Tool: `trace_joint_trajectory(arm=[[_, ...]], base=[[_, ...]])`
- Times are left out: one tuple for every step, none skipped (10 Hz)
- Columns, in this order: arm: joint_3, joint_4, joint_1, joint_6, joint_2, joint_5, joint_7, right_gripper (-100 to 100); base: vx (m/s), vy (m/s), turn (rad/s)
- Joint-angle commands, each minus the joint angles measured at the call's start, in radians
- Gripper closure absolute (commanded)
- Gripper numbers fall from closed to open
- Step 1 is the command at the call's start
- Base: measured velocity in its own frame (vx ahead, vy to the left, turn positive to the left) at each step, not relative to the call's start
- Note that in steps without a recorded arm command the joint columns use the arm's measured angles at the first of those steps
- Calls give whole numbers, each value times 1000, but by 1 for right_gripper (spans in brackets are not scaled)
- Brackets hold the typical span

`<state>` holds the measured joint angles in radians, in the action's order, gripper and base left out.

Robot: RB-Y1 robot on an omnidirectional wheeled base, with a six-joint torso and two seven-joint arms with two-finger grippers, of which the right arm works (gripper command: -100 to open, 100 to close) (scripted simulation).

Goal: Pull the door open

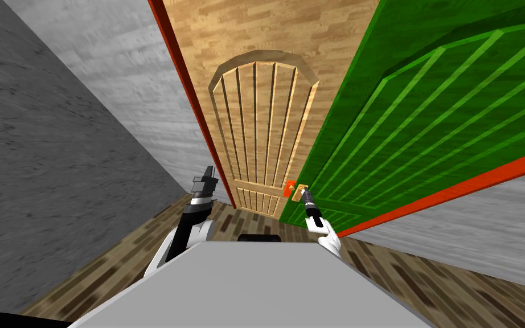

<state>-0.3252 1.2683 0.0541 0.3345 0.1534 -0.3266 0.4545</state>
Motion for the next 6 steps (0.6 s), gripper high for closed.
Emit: trace_joint_trajectory(arm=[[-1, -4, 4, -3, 0, 0, 0, 100], [-1, -4, 4, -3, 0, 0, 0, 100], [-1, -4, 4, -3, 0, 0, 0, 100], [-1, -4, 4, -3, 0, 0, 0, 100], [-1, -4, 4, -3, 0, 0, 0, 100], [-13, -10, 23, -6, 11, 1, 3, 100]], base=[[-52, -22, 5], [-41, -16, 32], [-21, -8, 12], [-9, 1, -5], [0, 0, 0], [-110, -62, -78]])
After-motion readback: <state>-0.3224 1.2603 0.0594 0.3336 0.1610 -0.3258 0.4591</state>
